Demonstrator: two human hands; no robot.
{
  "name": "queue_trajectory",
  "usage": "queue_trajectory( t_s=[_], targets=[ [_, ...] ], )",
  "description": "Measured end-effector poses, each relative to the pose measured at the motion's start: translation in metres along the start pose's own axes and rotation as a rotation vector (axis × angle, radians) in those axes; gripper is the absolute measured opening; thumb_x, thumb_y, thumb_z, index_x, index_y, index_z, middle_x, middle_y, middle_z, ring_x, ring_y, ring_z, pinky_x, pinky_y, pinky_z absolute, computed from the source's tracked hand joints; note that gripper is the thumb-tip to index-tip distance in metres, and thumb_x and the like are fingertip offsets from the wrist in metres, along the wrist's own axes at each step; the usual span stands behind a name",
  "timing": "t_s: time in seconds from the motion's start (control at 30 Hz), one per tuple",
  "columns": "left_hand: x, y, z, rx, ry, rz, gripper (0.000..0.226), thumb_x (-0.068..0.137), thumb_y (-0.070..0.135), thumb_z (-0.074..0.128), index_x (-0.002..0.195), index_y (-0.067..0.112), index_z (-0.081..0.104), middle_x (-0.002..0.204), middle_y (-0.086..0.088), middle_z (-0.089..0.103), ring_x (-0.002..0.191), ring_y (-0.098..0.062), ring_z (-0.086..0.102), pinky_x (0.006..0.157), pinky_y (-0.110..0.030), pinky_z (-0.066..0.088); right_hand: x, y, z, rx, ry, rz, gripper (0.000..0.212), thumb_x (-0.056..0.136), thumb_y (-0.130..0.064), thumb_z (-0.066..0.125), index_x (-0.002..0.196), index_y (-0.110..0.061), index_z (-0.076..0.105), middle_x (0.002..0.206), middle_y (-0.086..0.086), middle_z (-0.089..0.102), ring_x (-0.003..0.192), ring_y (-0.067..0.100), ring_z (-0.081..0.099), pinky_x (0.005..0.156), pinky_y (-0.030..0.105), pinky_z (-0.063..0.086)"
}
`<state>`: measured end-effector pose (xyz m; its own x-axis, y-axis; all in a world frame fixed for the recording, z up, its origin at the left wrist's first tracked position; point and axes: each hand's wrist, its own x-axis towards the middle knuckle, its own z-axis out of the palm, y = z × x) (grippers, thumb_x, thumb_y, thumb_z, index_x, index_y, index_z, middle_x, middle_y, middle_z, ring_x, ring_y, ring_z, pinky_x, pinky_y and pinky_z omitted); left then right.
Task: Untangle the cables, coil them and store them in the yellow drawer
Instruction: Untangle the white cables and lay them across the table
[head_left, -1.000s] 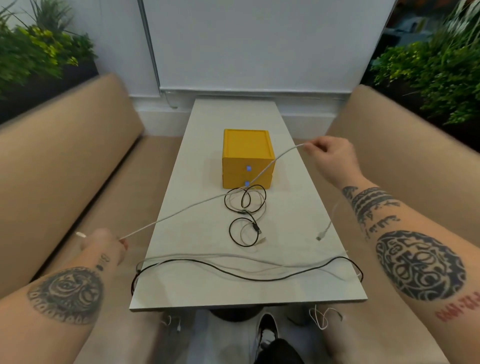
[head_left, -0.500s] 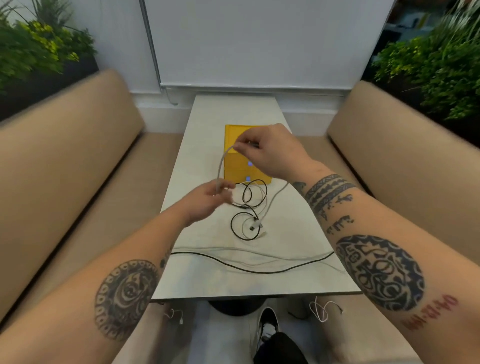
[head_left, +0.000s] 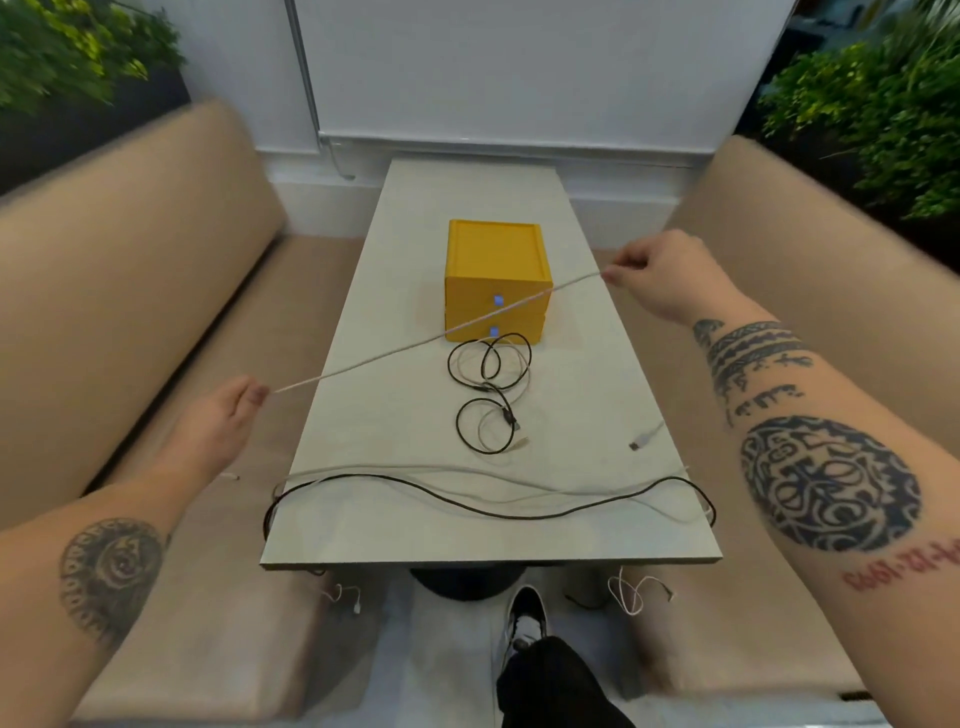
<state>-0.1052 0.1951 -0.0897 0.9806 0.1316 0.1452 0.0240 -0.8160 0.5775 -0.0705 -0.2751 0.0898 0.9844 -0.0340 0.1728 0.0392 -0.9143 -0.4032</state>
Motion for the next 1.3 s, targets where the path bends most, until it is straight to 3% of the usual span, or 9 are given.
queue_trajectory(
  t_s=[0.17, 0.4, 0.53, 0.63, 0.73, 0.8, 0.97, 1.1, 1.3],
  targets=[
    [-0.006, -0.02, 0.013, 0.017, 0.015, -0.098, 0.033, 0.106, 0.025, 0.045, 0.074, 0.016, 0.045, 0.07, -0.01, 0.051, 0.075, -0.032, 0.049, 0.065, -0.039, 0.032, -0.004, 0.042, 0.003, -0.129, -0.139, 0.078, 0.023, 0.095, -0.038, 0.064, 0.103, -0.02, 0.076, 0.089, 0.002, 0.061, 0.088, 0.021, 0.052, 0.078, 0.028, 0.038],
    [-0.011, -0.039, 0.061, 0.115, -0.114, -0.24, 0.041, 0.108, 0.031, 0.039, 0.114, -0.001, 0.063, 0.114, -0.03, 0.065, 0.107, -0.046, 0.059, 0.087, -0.046, 0.042, -0.028, 0.109, 0.042, -0.217, -0.439, 0.281, 0.012, 0.096, -0.031, 0.06, 0.09, -0.032, 0.07, 0.099, 0.0, 0.062, 0.093, 0.021, 0.054, 0.078, 0.029, 0.038],
    [-0.014, -0.037, 0.08, 0.128, -0.194, -0.241, 0.034, 0.107, 0.028, 0.04, 0.083, 0.011, 0.058, 0.091, -0.022, 0.063, 0.091, -0.04, 0.058, 0.079, -0.042, 0.041, -0.054, 0.143, 0.079, -0.173, -0.458, 0.353, 0.017, 0.1, -0.026, 0.054, 0.096, -0.029, 0.07, 0.106, 0.002, 0.067, 0.094, 0.02, 0.056, 0.078, 0.029, 0.04],
    [-0.015, -0.046, 0.091, 0.153, -0.245, -0.262, 0.03, 0.106, 0.033, 0.041, 0.09, 0.016, 0.06, 0.093, -0.015, 0.062, 0.091, -0.036, 0.057, 0.079, -0.041, 0.043, -0.067, 0.157, 0.098, -0.124, -0.397, 0.387, 0.021, 0.102, -0.02, 0.051, 0.105, -0.028, 0.071, 0.105, -0.003, 0.066, 0.093, 0.017, 0.054, 0.079, 0.028, 0.039],
    [-0.016, -0.062, 0.098, 0.201, -0.253, -0.274, 0.028, 0.105, 0.037, 0.039, 0.089, 0.023, 0.057, 0.094, -0.013, 0.063, 0.089, -0.035, 0.058, 0.079, -0.041, 0.045, -0.076, 0.169, 0.11, -0.212, -0.383, 0.425, 0.03, 0.101, -0.021, 0.046, 0.091, -0.044, 0.063, 0.097, -0.015, 0.06, 0.094, 0.012, 0.051, 0.099, 0.038, 0.039],
    [-0.016, -0.074, 0.102, 0.238, -0.248, -0.295, 0.028, 0.105, 0.039, 0.038, 0.088, 0.027, 0.056, 0.095, -0.013, 0.063, 0.087, -0.034, 0.057, 0.079, -0.04, 0.046, -0.079, 0.179, 0.117, -0.258, -0.413, 0.462, 0.033, 0.101, -0.019, 0.043, 0.093, -0.045, 0.063, 0.101, -0.02, 0.062, 0.098, 0.011, 0.05, 0.111, 0.047, 0.027],
    [-0.016, -0.104, 0.111, 0.318, -0.169, -0.327, 0.035, 0.1, 0.039, 0.034, 0.09, 0.024, 0.064, 0.104, -0.016, 0.062, 0.098, -0.038, 0.054, 0.086, -0.046, 0.047, -0.087, 0.184, 0.13, -0.256, -0.492, 0.438, 0.028, 0.104, -0.034, 0.043, 0.108, -0.045, 0.069, 0.117, -0.018, 0.062, 0.118, 0.016, 0.054, 0.105, 0.046, 0.025],
    [-0.022, -0.109, 0.117, 0.307, -0.14, -0.358, 0.03, 0.102, 0.032, 0.038, 0.092, 0.02, 0.063, 0.105, -0.017, 0.062, 0.109, -0.038, 0.049, 0.096, -0.048, 0.041, -0.091, 0.188, 0.136, -0.255, -0.539, 0.42, 0.02, 0.1, -0.042, 0.052, 0.105, -0.05, 0.07, 0.122, -0.024, 0.064, 0.121, 0.012, 0.053, 0.107, 0.043, 0.032],
    [-0.025, -0.105, 0.121, 0.173, -0.106, -0.456, 0.032, 0.1, 0.041, 0.046, 0.085, 0.016, 0.059, 0.098, -0.023, 0.063, 0.092, -0.041, 0.057, 0.085, -0.048, 0.049, -0.102, 0.188, 0.15, -0.241, -0.547, 0.403, 0.021, 0.098, -0.034, 0.058, 0.112, -0.042, 0.071, 0.121, -0.017, 0.066, 0.116, 0.013, 0.058, 0.102, 0.034, 0.042]
  ],
)
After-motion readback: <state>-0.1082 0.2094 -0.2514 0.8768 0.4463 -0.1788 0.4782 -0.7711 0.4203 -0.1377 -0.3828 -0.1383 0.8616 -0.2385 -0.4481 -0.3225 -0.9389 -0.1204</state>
